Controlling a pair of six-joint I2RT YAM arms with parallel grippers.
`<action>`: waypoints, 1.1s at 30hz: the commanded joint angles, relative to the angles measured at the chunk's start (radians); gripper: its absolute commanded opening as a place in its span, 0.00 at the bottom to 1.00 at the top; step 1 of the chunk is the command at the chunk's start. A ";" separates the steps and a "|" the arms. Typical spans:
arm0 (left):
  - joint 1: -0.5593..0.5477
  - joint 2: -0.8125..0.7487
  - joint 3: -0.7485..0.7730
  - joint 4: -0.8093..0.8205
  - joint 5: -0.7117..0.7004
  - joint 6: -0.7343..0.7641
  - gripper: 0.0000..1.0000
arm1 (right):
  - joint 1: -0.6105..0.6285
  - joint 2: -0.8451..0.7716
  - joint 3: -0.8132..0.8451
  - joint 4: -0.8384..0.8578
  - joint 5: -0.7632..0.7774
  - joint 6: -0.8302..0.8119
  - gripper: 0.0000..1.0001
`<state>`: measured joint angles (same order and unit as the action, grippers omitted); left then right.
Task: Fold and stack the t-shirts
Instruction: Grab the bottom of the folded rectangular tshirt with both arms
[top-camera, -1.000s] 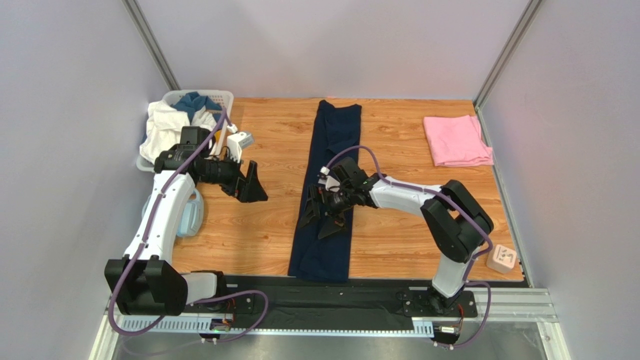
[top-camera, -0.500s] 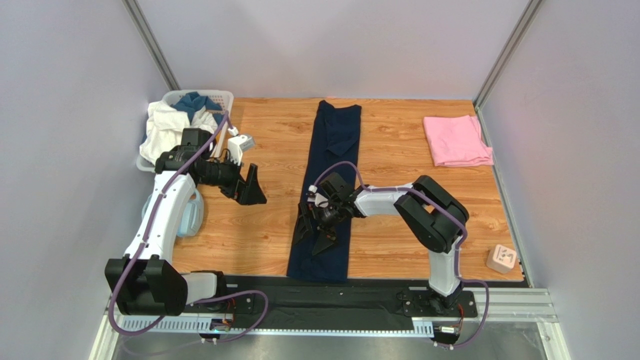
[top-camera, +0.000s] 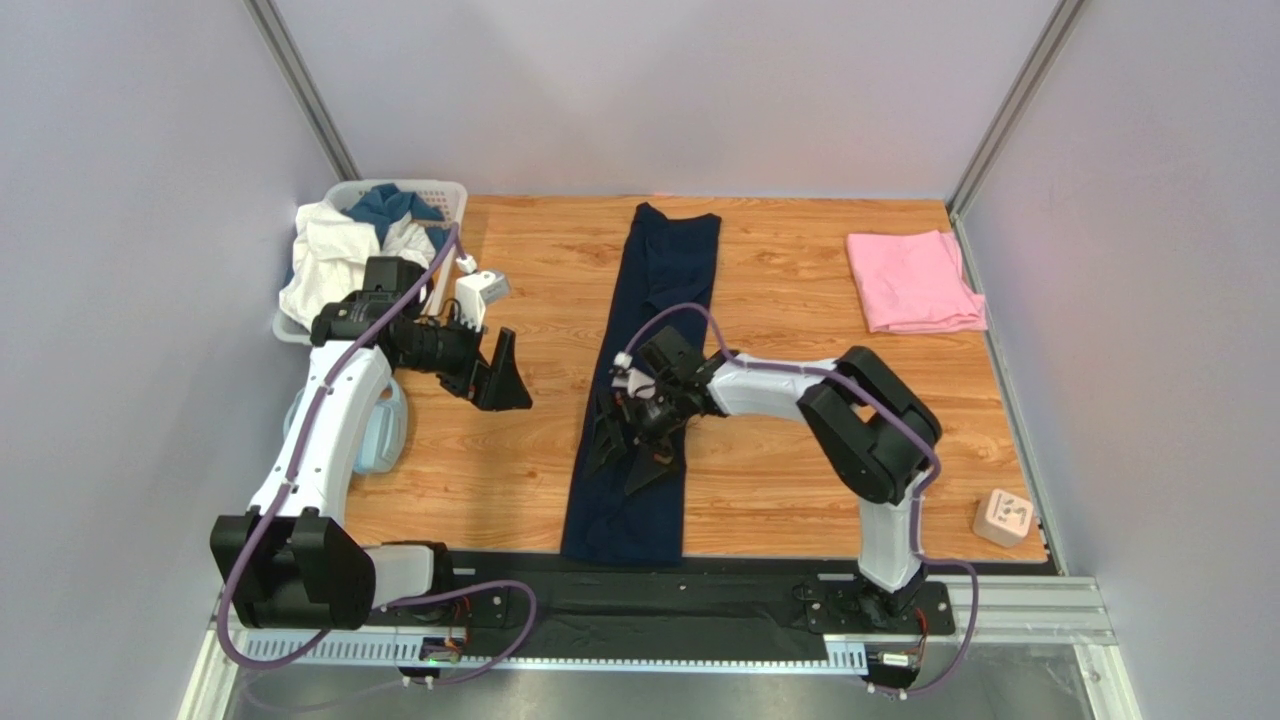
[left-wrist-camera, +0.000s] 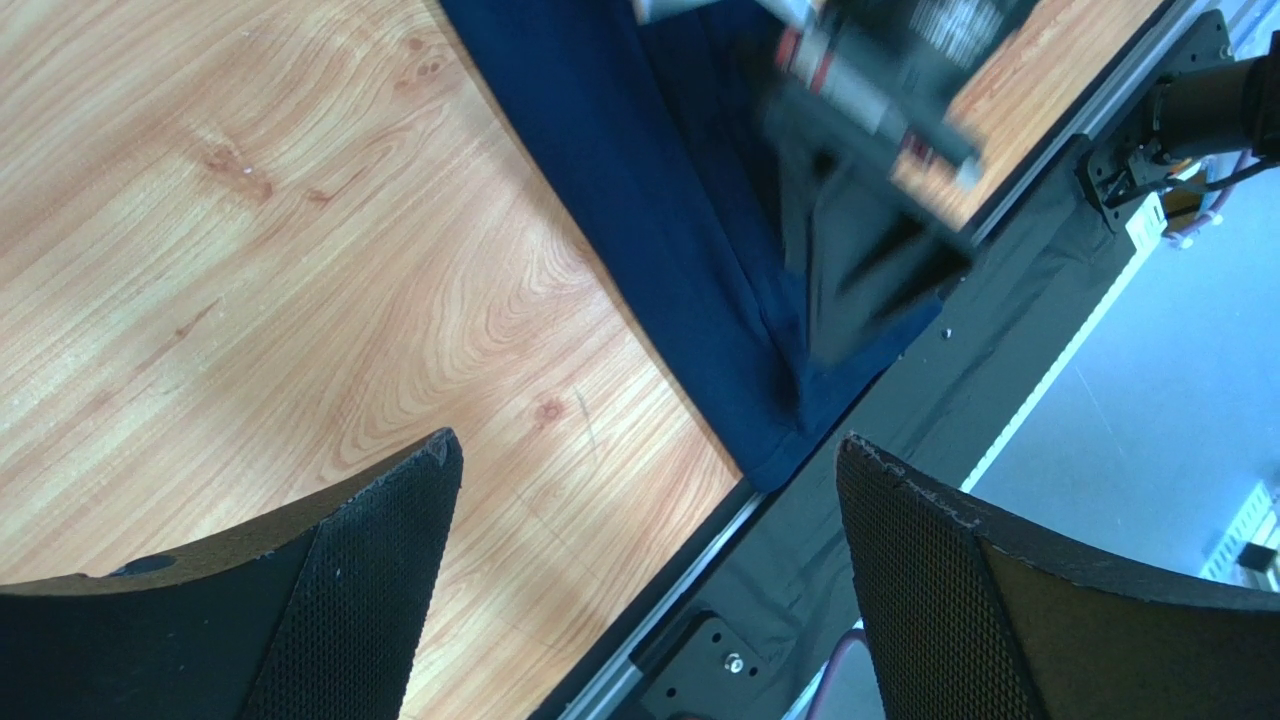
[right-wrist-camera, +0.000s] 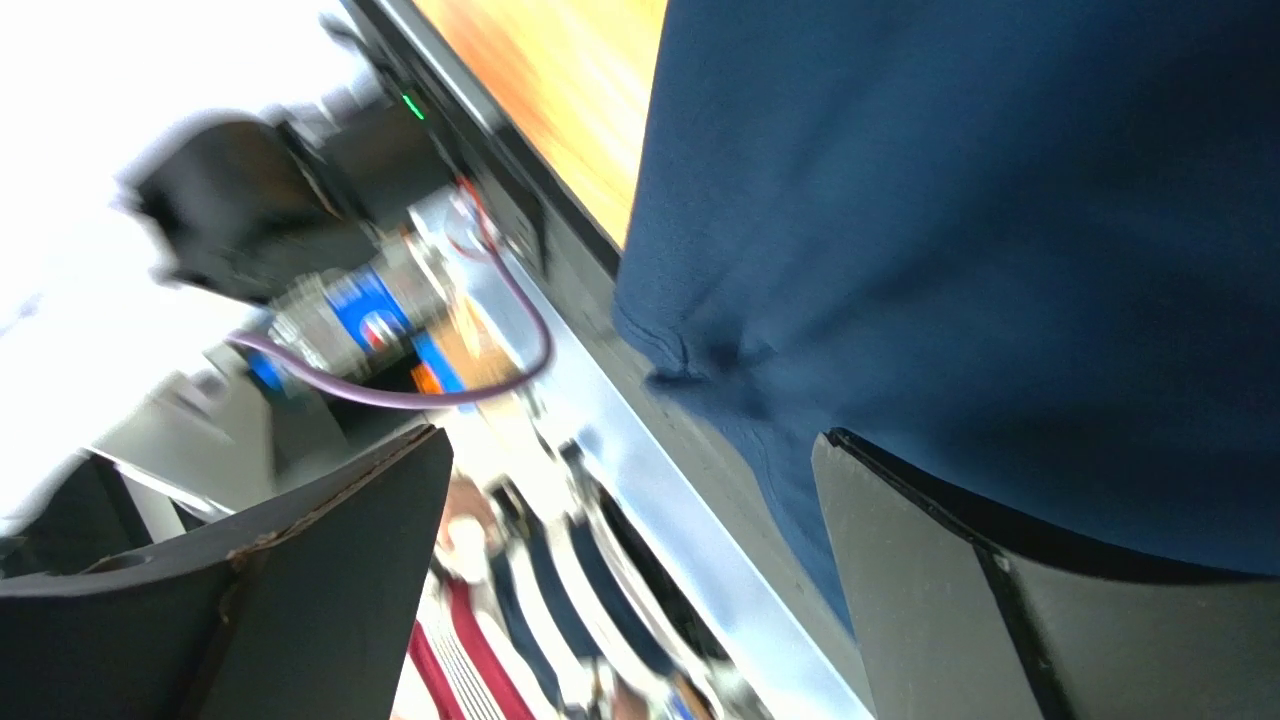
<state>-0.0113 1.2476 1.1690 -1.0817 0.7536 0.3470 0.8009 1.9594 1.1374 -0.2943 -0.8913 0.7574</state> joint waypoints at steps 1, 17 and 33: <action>0.004 0.012 0.041 0.014 0.042 0.001 1.00 | -0.144 -0.145 0.016 -0.110 0.028 -0.035 1.00; -0.127 0.055 0.052 0.003 0.082 -0.003 1.00 | -0.440 0.402 0.834 -0.276 -0.017 -0.047 1.00; -0.127 0.102 0.141 -0.093 0.023 0.109 1.00 | -0.497 0.610 0.956 -0.345 0.029 -0.038 1.00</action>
<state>-0.1410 1.3506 1.2568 -1.1534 0.7780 0.4076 0.3309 2.4748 2.0117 -0.6296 -0.8497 0.6918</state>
